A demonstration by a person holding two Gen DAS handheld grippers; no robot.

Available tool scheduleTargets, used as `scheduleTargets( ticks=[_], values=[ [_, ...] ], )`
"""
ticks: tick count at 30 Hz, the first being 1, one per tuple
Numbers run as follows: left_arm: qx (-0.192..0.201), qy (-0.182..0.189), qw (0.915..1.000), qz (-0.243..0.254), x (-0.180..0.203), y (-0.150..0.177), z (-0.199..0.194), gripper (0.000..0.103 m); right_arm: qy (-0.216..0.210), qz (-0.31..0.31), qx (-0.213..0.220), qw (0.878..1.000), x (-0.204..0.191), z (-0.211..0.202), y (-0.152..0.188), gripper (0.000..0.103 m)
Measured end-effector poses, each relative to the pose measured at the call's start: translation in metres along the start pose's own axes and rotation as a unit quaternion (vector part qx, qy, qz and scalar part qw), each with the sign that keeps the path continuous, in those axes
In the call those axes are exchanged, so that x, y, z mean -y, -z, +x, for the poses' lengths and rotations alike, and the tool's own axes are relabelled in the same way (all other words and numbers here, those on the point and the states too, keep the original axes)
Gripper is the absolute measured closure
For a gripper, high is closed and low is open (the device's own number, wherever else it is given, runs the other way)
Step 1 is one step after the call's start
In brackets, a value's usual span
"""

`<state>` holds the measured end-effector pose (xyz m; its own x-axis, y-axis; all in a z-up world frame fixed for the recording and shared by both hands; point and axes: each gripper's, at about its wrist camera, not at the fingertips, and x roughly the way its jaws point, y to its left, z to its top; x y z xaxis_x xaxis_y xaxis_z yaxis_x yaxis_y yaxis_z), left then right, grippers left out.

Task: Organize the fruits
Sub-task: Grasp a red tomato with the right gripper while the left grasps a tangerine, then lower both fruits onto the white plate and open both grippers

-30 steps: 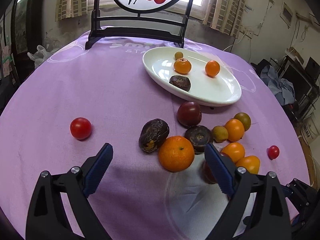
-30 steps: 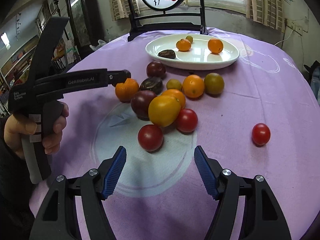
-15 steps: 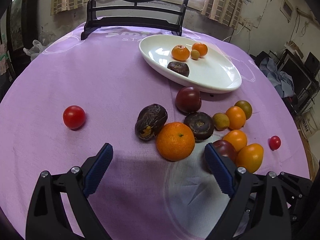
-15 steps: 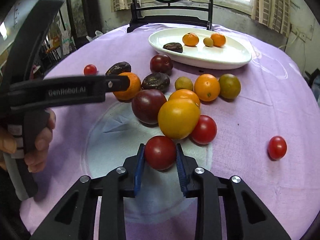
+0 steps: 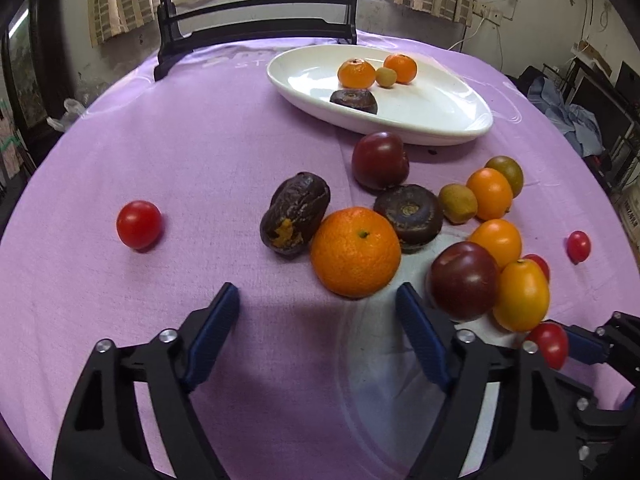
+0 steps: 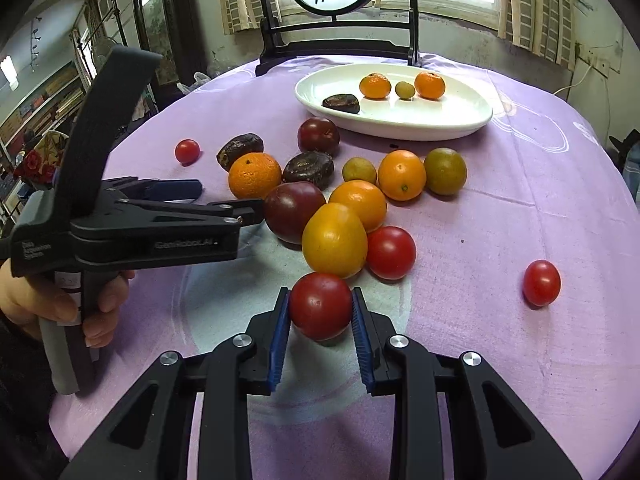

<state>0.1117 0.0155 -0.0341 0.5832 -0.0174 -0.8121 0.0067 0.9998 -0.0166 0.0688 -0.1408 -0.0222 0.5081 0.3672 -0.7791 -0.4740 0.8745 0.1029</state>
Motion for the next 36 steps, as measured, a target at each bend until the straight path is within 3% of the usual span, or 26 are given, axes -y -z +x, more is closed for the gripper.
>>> scheduleTargets(
  ticks=[3, 5, 10, 14, 20, 25, 33, 36],
  values=[
    [0.006, -0.019, 0.9998, 0.007, 0.009, -0.003, 0.002, 0.034, 0.001, 0.0, -0.002, 1.0, 0.001, 0.001, 0.0, 0.073],
    [0.008, -0.017, 0.9997, 0.013, 0.016, -0.005, 0.002, 0.05, 0.002, -0.001, 0.001, 1.0, 0.0, -0.001, 0.0, 0.073],
    [0.013, -0.012, 0.9998, 0.01, 0.022, -0.012, 0.006, 0.059, 0.003, -0.002, 0.008, 1.0, 0.0, -0.004, 0.001, 0.073],
    [0.008, -0.002, 0.9999, 0.006, 0.019, -0.012, 0.004, 0.061, 0.003, -0.004, 0.016, 1.0, -0.001, -0.01, 0.002, 0.073],
    [0.006, 0.045, 0.999, -0.004, 0.015, -0.008, -0.02, 0.061, -0.02, 0.025, 0.081, 0.996, 0.011, -0.036, -0.004, 0.073],
    [0.038, 0.061, 0.9974, 0.006, 0.017, -0.029, -0.05, 0.061, 0.014, 0.039, 0.131, 0.991, 0.02, -0.055, -0.025, 0.073],
    [0.084, 0.03, 0.9959, -0.01, 0.017, -0.097, -0.042, 0.061, 0.068, 0.009, 0.16, 0.985, 0.032, -0.038, -0.087, 0.073],
    [0.073, 0.01, 0.9969, -0.026, 0.011, -0.119, -0.016, 0.061, 0.075, 0.018, 0.135, 0.988, 0.042, -0.013, -0.106, 0.073]
  ],
)
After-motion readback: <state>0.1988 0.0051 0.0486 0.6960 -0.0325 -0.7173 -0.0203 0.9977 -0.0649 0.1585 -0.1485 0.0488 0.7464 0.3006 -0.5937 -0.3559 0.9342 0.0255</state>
